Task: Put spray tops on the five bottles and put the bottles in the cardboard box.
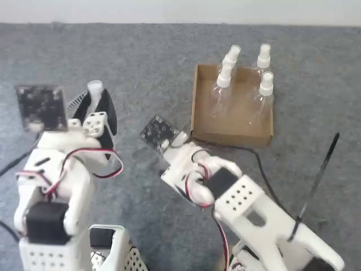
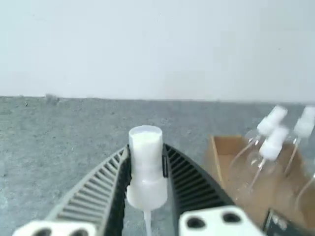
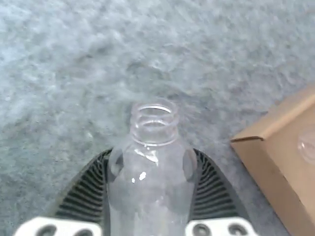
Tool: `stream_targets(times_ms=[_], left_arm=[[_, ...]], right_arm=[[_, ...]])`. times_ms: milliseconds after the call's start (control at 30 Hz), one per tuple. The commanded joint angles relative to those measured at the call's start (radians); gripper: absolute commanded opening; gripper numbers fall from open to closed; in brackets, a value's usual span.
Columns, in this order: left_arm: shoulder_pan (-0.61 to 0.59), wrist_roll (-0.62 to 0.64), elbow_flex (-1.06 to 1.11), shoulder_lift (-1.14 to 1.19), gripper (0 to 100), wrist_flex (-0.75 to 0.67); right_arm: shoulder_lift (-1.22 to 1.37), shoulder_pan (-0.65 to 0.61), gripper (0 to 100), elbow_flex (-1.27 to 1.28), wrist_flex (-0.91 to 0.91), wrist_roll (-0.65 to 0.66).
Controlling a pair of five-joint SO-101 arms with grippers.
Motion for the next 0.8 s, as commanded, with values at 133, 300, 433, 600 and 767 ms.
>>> stream_targets(times_ms=[133,300,433,600,767], left_arm=[[-0.011,0.103,0.225,-0.192,1,-0.216],[-0.005,0.176,0.366,-0.292,1,-0.359],[-0.006,0.226,0.381,-0.336,1,-0.374],[-0.003,0.232,0.383,-0.313,1,-0.376],[-0.002,0.272,0.378,-0.287,1,-0.377]], right_arm=[[-0.119,-0.033,2.4,0.11,-0.165,-0.006],[-0.157,-0.033,2.0,0.195,-0.259,-0.006],[-0.162,-0.027,1.8,0.252,-0.392,-0.011],[-0.162,-0.028,0.6,0.362,-0.644,-0.012],[-0.162,-0.031,0.6,0.408,-0.737,-0.012]])
